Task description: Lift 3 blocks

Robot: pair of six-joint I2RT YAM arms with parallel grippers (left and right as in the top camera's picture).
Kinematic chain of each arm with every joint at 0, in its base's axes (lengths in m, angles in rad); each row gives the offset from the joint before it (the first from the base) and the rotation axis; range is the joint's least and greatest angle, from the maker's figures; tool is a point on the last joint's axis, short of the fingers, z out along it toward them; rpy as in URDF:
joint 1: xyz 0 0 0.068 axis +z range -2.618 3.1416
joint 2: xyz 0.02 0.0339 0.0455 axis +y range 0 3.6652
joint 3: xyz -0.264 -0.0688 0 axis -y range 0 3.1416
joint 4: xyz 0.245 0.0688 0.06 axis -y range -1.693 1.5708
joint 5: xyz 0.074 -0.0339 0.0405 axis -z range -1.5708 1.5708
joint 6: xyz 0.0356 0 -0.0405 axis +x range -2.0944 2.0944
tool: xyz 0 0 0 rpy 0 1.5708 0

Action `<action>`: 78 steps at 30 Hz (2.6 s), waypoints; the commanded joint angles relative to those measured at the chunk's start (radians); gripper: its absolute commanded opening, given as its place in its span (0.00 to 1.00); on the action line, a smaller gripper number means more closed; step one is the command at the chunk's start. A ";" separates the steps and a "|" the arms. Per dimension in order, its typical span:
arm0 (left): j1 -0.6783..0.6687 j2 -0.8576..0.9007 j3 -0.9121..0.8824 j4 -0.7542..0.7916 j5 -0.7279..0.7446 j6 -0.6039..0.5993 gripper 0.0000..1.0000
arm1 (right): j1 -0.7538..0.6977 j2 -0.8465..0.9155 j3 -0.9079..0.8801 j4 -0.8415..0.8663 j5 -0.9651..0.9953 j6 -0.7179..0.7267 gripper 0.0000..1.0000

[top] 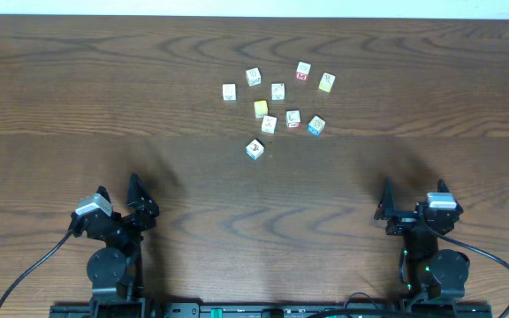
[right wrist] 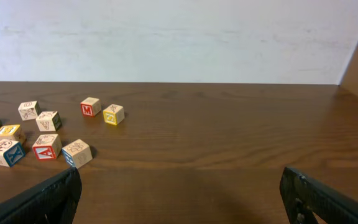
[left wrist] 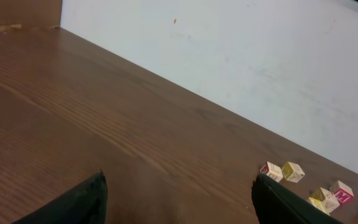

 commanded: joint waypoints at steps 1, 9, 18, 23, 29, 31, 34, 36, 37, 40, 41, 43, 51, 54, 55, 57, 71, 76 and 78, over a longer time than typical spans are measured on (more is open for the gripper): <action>0.004 -0.005 -0.011 -0.051 -0.013 -0.002 0.75 | -0.006 -0.005 -0.003 -0.002 0.003 -0.005 0.99; 0.004 -0.005 -0.011 -0.051 -0.013 -0.002 0.75 | -0.006 -0.005 -0.004 -0.002 -0.011 -0.004 0.99; 0.004 -0.005 -0.011 -0.051 -0.013 -0.002 0.75 | -0.006 -0.005 -0.003 0.002 -0.080 0.004 0.99; 0.004 -0.005 -0.011 -0.051 -0.013 -0.002 0.75 | -0.006 -0.005 -0.003 0.004 -0.126 0.070 0.99; 0.004 -0.005 -0.011 -0.051 -0.013 -0.002 0.75 | -0.006 -0.005 0.022 0.003 -0.342 0.039 0.99; 0.004 -0.005 -0.011 -0.051 -0.013 -0.002 0.75 | -0.006 -0.005 0.046 -0.013 -0.408 0.005 0.99; 0.004 -0.005 -0.011 -0.051 -0.013 -0.002 0.75 | -0.006 -0.001 0.092 -0.108 -0.384 0.007 0.99; 0.004 -0.005 -0.011 -0.051 -0.013 -0.002 0.75 | -0.006 0.016 0.110 -0.138 -0.355 0.007 0.99; 0.004 -0.005 -0.011 -0.051 -0.013 -0.002 0.75 | -0.006 0.036 0.122 -0.150 -0.348 0.007 0.99; 0.004 -0.005 -0.011 -0.051 -0.013 -0.002 0.75 | -0.006 0.142 0.173 -0.159 -0.348 0.008 0.99; 0.004 -0.005 -0.011 -0.051 -0.013 -0.002 0.75 | -0.006 0.190 0.197 -0.159 -0.348 0.008 0.99; 0.004 -0.005 -0.011 -0.051 -0.013 -0.002 0.75 | -0.005 0.290 0.253 -0.172 -0.348 0.007 0.99; 0.004 -0.005 -0.011 -0.051 -0.013 -0.002 0.75 | 0.013 0.789 0.668 -0.425 -0.348 0.022 0.99; 0.004 -0.005 -0.011 -0.051 -0.013 -0.002 0.75 | 0.056 0.958 0.858 -0.564 -0.348 0.023 0.99; 0.004 -0.005 -0.011 -0.051 -0.013 -0.002 0.75 | 0.078 1.016 0.926 -0.619 -0.348 0.026 0.99; 0.004 -0.005 -0.011 -0.051 -0.013 -0.002 0.75 | 0.125 1.121 1.049 -0.702 -0.350 0.039 0.99; 0.004 -0.005 -0.011 -0.051 -0.013 -0.002 0.75 | 0.277 1.539 1.172 -0.475 -0.291 0.240 0.84; 0.004 -0.005 -0.011 -0.051 -0.013 -0.002 0.75 | 0.277 1.690 1.172 -0.401 -0.257 0.370 0.87; 0.004 -0.005 -0.011 -0.051 -0.013 -0.002 0.75 | 0.277 1.736 1.172 -0.385 -0.236 0.424 0.84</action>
